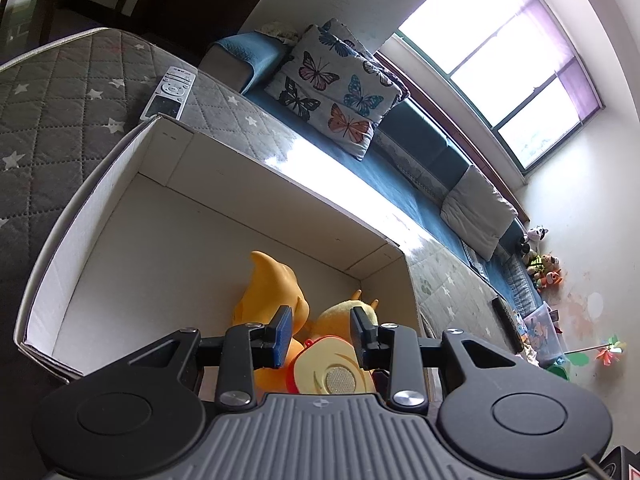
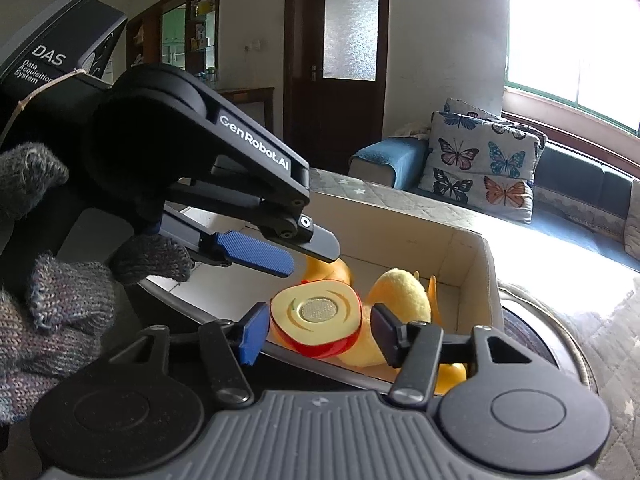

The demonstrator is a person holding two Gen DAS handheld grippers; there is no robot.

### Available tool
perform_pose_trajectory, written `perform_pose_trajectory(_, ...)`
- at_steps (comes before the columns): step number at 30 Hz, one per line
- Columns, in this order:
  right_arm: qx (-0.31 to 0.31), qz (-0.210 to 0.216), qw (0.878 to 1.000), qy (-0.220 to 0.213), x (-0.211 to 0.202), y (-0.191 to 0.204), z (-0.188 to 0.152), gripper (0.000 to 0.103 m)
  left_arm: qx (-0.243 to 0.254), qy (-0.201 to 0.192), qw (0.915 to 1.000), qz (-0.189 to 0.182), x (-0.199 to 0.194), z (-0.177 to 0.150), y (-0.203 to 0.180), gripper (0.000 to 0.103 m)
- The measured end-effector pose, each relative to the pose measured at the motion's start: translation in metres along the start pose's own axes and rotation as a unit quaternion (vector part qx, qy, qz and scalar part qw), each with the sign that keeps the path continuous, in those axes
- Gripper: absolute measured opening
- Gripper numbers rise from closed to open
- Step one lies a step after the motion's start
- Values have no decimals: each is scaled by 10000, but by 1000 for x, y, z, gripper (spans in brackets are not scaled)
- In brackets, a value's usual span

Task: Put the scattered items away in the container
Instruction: 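Lift the apple toy with both grippers and carry it over the box, then lower the apple toy into the box and open both grippers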

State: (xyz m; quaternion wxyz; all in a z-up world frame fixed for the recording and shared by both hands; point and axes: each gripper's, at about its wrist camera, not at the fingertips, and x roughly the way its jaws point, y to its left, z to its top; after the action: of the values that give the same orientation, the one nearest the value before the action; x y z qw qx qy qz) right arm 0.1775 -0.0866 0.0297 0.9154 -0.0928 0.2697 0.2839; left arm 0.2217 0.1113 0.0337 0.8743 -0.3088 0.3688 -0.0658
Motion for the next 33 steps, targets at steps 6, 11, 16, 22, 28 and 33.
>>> perform_pose_trajectory(6, -21, -14, 10000, -33, 4, 4, 0, 51, -31, 40, 10000, 29, 2, -1, 2, 33)
perform_pose_trajectory(11, -3, 7, 10000, -86, 7, 4, 6, 51, -60, 22, 10000, -5, 2, 0, 2, 33)
perform_pose_trajectory(16, -26, 0, 9999, -134, 11, 7, 7, 51, -78, 16, 10000, -6, 2, 1, 4, 33)
perform_pose_trajectory(22, -17, -70, 9996, -270, 10, 6, 11, 51, -138, -22, 9999, 2, 0, 2, 8, 33)
perform_pose_trajectory(28, 85, -45, 9994, -323, 21, 6, 14, 51, -137, -85, 9999, -8, -3, 5, 8, 34)
perform_pose_trajectory(33, 73, -84, 9998, -153, 28, 5, 10, 52, -121, -63, 9999, -13, -4, 4, 6, 34)
